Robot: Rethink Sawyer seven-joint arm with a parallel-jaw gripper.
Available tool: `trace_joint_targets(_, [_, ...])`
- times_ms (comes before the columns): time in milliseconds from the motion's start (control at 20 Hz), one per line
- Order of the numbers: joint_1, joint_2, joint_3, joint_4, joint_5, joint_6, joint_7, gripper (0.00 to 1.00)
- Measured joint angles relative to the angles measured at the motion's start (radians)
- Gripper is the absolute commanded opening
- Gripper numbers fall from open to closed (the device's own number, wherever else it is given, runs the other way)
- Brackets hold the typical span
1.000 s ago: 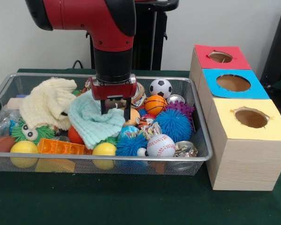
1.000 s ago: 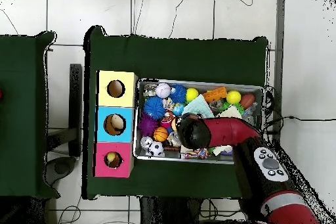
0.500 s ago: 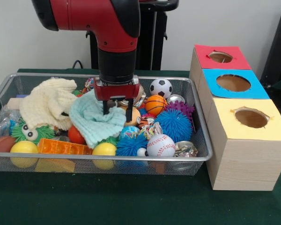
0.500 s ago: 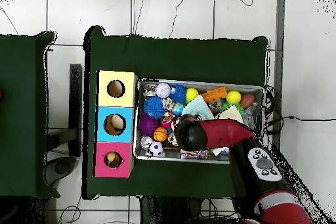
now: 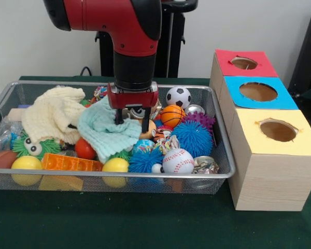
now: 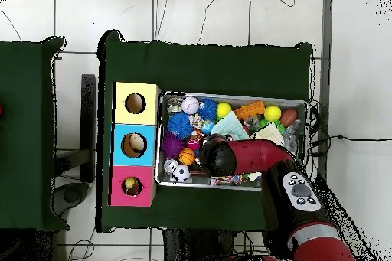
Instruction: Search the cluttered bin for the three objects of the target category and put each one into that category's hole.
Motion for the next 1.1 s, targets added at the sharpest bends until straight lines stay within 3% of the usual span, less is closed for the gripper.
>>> trace_joint_targets(400, [0.009, -0.019, -0.010, 0.015, 0.023, 0.018, 0.000, 1.00])
trace_joint_targets(750, [0.026, -0.053, -0.027, 0.015, 0.025, 0.116, 0.000, 1.00])
trace_joint_targets(1100, [0.046, -0.057, -0.028, 0.014, 0.053, 0.154, 0.000, 1.00])
